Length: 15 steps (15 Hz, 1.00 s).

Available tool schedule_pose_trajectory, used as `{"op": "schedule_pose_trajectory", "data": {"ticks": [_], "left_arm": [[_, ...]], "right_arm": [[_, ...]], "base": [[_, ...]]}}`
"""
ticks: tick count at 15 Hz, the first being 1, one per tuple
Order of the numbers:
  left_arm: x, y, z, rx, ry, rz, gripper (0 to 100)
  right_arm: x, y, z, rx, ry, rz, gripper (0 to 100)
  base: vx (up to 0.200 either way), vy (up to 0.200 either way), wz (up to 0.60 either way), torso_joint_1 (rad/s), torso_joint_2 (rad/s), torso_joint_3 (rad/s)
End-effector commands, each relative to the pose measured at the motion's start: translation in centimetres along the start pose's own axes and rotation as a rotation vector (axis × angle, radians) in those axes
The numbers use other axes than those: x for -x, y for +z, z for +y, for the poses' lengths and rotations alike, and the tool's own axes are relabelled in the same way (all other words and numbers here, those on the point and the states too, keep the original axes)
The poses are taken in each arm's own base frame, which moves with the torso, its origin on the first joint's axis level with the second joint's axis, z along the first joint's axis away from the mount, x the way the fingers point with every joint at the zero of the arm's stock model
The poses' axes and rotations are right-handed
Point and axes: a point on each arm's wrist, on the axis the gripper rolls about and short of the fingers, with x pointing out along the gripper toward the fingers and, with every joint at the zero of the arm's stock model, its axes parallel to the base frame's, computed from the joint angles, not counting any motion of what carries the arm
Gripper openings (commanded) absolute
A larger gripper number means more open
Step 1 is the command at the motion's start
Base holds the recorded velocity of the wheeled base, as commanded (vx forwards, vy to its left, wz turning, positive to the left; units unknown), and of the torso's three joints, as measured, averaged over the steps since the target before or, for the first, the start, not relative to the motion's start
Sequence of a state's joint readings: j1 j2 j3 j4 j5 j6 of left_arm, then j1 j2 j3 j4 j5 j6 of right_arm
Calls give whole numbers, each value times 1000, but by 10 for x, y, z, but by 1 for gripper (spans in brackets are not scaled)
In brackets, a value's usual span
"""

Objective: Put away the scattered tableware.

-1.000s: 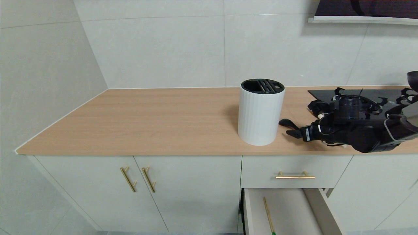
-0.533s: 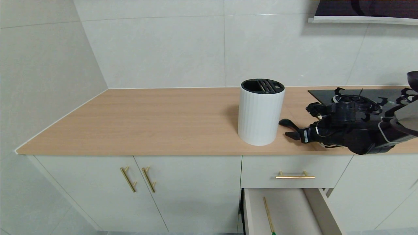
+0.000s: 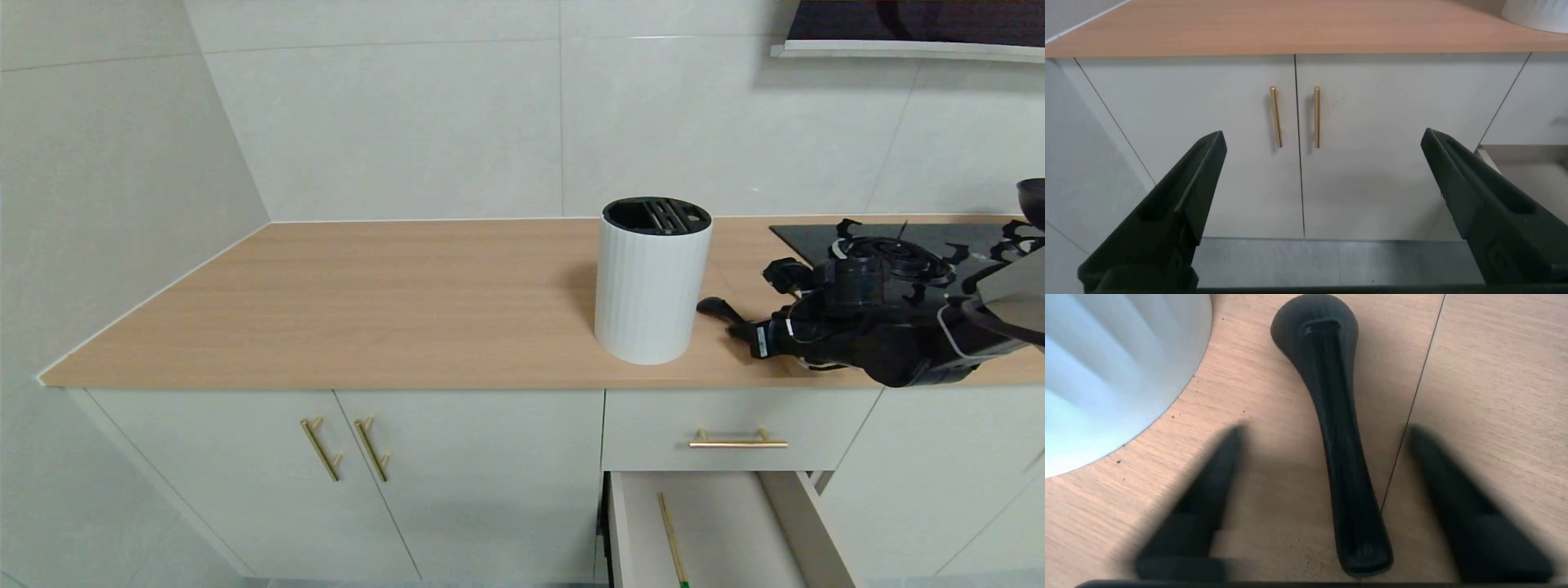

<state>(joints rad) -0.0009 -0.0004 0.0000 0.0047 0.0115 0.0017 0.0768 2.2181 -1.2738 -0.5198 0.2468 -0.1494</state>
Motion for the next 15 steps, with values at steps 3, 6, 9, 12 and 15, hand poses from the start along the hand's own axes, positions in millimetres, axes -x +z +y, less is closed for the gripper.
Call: {"op": "schedule_pose_trajectory", "data": {"ticks": [3, 6, 9, 12, 15], "left_arm": [[0, 0, 0, 0, 2, 0, 100], [0, 0, 0, 0, 0, 0, 100], [0, 0, 0, 0, 2, 0, 100], [0, 0, 0, 0, 2, 0, 100], [0, 0, 0, 0, 0, 0, 100]], "right_arm": [[2, 2, -1, 0, -1, -6, 0], [8, 9, 0, 1, -3, -14, 0], [22, 22, 5, -5, -56, 3, 0], [70, 45, 30, -140, -98, 37, 0], [119, 49, 43, -213, -163, 81, 0]], "base": [[0, 0, 0, 0, 0, 0], [0, 0, 0, 0, 0, 0], [0, 0, 0, 0, 0, 0], [0, 0, 0, 0, 0, 0], [0, 0, 0, 0, 0, 0]]}}
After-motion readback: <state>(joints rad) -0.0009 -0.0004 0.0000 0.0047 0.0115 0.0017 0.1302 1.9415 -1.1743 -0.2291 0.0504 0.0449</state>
